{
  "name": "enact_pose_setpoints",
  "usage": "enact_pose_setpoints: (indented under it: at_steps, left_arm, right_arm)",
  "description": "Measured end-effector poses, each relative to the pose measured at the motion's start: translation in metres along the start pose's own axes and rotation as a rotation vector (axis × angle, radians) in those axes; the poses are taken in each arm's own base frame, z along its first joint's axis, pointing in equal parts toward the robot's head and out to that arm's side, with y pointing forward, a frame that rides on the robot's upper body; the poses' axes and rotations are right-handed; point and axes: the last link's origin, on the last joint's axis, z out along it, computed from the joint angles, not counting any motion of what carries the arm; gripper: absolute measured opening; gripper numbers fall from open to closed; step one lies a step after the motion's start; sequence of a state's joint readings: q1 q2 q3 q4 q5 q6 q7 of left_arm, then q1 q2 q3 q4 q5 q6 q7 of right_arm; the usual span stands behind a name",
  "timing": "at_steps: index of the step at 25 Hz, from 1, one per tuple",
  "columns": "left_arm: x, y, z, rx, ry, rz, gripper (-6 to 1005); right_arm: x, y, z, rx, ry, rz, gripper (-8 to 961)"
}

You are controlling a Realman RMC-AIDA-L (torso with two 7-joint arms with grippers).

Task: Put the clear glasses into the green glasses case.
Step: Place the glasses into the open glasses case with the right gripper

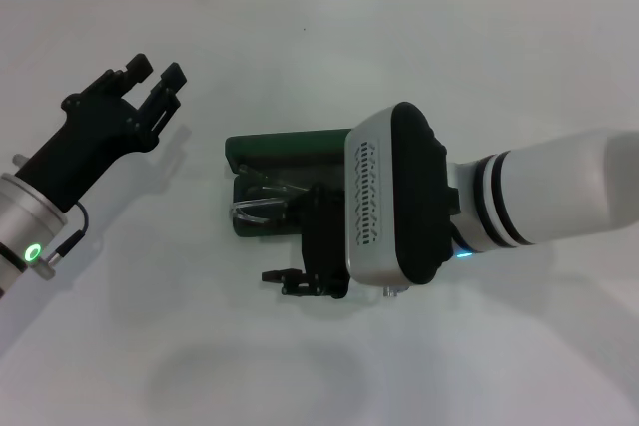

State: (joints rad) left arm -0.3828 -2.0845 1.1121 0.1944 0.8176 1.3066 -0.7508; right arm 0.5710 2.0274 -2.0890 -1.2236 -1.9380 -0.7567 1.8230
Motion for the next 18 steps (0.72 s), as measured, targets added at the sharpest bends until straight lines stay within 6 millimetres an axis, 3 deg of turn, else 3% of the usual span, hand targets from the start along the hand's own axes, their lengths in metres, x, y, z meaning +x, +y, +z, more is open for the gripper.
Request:
enact_pose_setpoints:
  at_steps: [10, 18]
  left_arm:
    - [0.001, 0.004, 0.008, -0.026, 0.000, 0.004, 461]
    - [0.001, 0.004, 0.007, -0.025, -0.002, 0.002, 461]
  right_arm:
    - [0.019, -0.018, 0.010, 0.023, 0.058, 0.056, 485]
    - [0.028, -0.031, 0.005, 0.081, 0.062, 0.106, 484]
